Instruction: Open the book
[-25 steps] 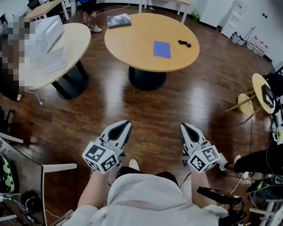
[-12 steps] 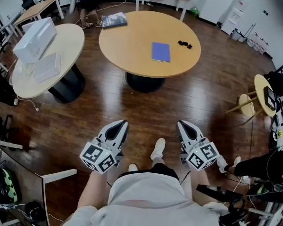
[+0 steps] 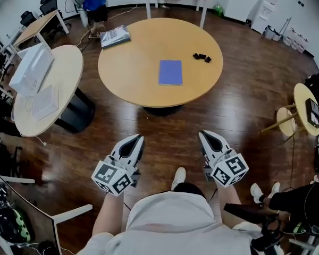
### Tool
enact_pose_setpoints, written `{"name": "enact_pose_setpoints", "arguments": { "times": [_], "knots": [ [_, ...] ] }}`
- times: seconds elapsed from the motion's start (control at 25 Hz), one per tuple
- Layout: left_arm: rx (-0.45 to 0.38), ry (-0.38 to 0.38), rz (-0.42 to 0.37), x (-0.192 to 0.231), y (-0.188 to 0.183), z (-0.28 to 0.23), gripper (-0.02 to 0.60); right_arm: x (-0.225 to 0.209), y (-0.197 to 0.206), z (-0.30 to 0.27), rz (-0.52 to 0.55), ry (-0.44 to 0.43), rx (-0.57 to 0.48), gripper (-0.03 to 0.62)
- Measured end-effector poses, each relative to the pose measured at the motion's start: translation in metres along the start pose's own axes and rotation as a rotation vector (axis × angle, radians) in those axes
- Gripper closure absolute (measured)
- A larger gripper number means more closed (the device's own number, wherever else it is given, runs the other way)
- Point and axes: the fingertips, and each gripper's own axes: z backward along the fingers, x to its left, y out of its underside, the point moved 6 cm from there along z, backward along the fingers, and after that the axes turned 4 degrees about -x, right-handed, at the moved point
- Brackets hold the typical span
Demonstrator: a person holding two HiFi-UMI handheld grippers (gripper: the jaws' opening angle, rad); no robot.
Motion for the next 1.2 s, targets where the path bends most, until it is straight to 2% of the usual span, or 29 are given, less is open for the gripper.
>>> {"name": "enact_pose_setpoints", "arguments": {
  "times": [0.24,0.56,0.72,1.0,1.2],
  "knots": [
    [0.008,-0.017,-0.023,-0.005,-0.009,-0.085,0.572,-0.083,-0.026,-0.031,0.031,-0.032,-0.012,0.597],
    [0.035,-0.043,-0.019,0.020,-0.012,-0.146,0.572,-0.139,-0.033,-0.076,-0.002,-0.055,-0.014,0.597],
    [0.043,-0.029,-0.004,0.048,-0.011,-0.171,0.572,-0.157,-0.028,-0.100,-0.022,-0.033,0.004,0.597],
    [0.012,0.037,0.002,0.117,-0.029,-0.213,0.572,-0.175,-0.036,-0.154,0.002,0.035,0.014,0.597],
    [0.038,0.054,0.037,0.179,-0.039,-0.222,0.572,-0.167,-0.041,-0.208,0.022,0.063,0.023,0.597]
  ]
}}
